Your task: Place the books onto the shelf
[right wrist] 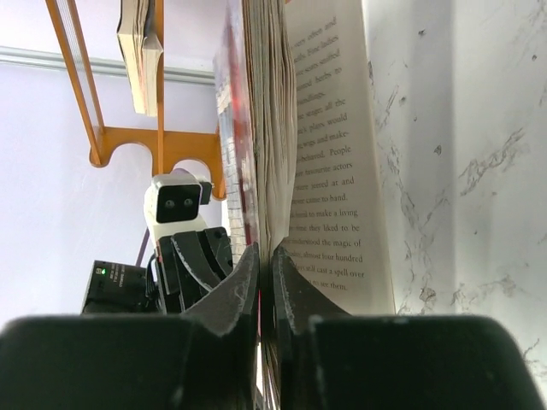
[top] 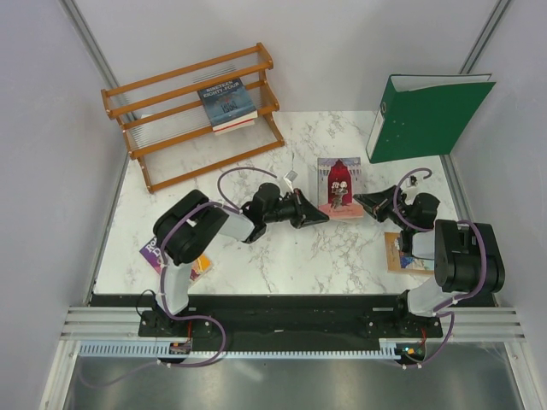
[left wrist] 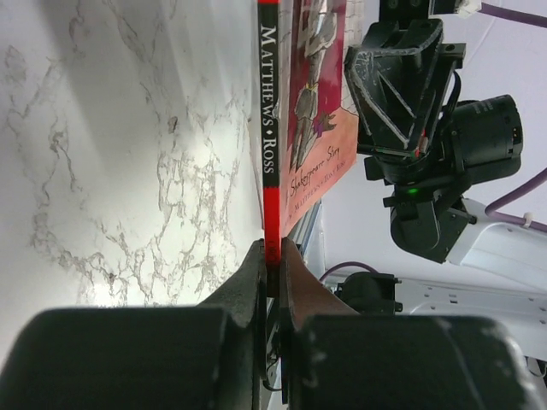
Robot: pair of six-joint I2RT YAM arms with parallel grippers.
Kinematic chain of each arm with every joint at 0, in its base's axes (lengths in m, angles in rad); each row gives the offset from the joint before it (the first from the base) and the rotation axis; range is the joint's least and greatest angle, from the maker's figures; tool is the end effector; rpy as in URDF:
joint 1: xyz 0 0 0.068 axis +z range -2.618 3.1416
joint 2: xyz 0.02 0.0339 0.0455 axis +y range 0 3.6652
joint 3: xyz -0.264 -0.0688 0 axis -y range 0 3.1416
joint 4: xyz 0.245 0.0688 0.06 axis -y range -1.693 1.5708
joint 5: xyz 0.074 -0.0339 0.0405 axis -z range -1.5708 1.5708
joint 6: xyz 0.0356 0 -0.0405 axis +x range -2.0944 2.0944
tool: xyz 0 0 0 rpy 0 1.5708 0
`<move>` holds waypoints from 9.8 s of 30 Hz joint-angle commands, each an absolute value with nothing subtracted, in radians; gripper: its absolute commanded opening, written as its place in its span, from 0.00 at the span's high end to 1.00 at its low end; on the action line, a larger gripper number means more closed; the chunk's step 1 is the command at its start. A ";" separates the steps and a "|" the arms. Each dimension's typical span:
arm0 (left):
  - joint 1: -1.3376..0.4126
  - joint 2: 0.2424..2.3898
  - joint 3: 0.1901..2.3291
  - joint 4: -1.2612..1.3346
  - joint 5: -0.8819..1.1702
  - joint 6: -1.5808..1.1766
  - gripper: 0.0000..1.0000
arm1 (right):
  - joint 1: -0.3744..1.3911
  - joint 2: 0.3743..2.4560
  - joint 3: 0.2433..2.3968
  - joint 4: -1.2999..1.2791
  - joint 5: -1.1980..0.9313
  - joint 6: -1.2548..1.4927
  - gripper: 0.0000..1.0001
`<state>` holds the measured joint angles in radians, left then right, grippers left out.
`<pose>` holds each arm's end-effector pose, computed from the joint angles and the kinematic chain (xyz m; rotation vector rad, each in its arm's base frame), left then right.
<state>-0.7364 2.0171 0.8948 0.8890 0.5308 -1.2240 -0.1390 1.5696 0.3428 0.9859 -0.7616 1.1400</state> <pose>0.2814 -0.2794 0.1327 -0.0712 2.2086 -1.7451 0.2566 -0.0111 0.1433 0.6489 1.8620 1.3687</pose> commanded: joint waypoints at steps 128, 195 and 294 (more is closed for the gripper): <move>0.121 2.114 1.439 0.798 1.005 -1.726 0.98 | -0.132 1.677 0.336 1.057 -0.792 1.147 0.32; 0.104 2.123 1.384 1.063 1.029 -2.175 0.98 | -0.130 1.678 0.327 1.103 -0.796 1.183 0.30; 0.051 1.882 1.190 0.438 1.071 -1.611 0.67 | -0.130 1.717 0.313 1.197 -0.810 1.235 0.29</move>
